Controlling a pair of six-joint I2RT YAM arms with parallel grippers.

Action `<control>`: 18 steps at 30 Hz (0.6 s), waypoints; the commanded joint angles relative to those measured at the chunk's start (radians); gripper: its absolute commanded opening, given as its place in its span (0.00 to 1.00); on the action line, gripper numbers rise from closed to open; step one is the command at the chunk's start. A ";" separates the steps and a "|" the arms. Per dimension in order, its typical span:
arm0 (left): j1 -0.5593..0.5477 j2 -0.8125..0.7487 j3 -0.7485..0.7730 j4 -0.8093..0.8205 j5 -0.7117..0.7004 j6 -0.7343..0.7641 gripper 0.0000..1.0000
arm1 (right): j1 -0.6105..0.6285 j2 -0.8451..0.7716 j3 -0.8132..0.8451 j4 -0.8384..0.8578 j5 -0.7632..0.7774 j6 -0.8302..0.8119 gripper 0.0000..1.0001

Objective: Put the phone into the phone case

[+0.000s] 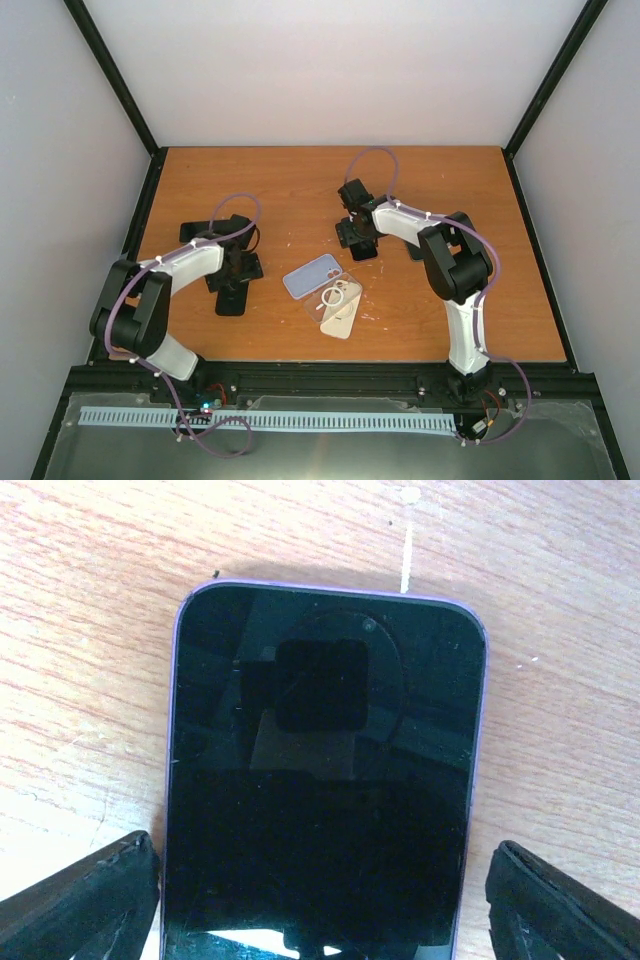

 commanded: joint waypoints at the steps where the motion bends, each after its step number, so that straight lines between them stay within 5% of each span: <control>1: -0.003 0.041 0.007 0.037 0.013 0.045 0.95 | -0.002 0.025 -0.019 0.003 -0.004 -0.019 0.87; 8: -0.004 0.052 0.005 0.065 0.097 0.077 0.83 | -0.002 0.015 -0.057 0.012 0.021 -0.004 0.80; 13: -0.007 -0.018 0.025 0.058 0.183 0.068 0.65 | -0.002 -0.030 -0.103 0.033 0.044 0.007 0.75; 18: -0.007 -0.110 0.035 0.121 0.347 0.062 0.60 | -0.006 -0.092 -0.172 0.074 0.019 0.039 0.72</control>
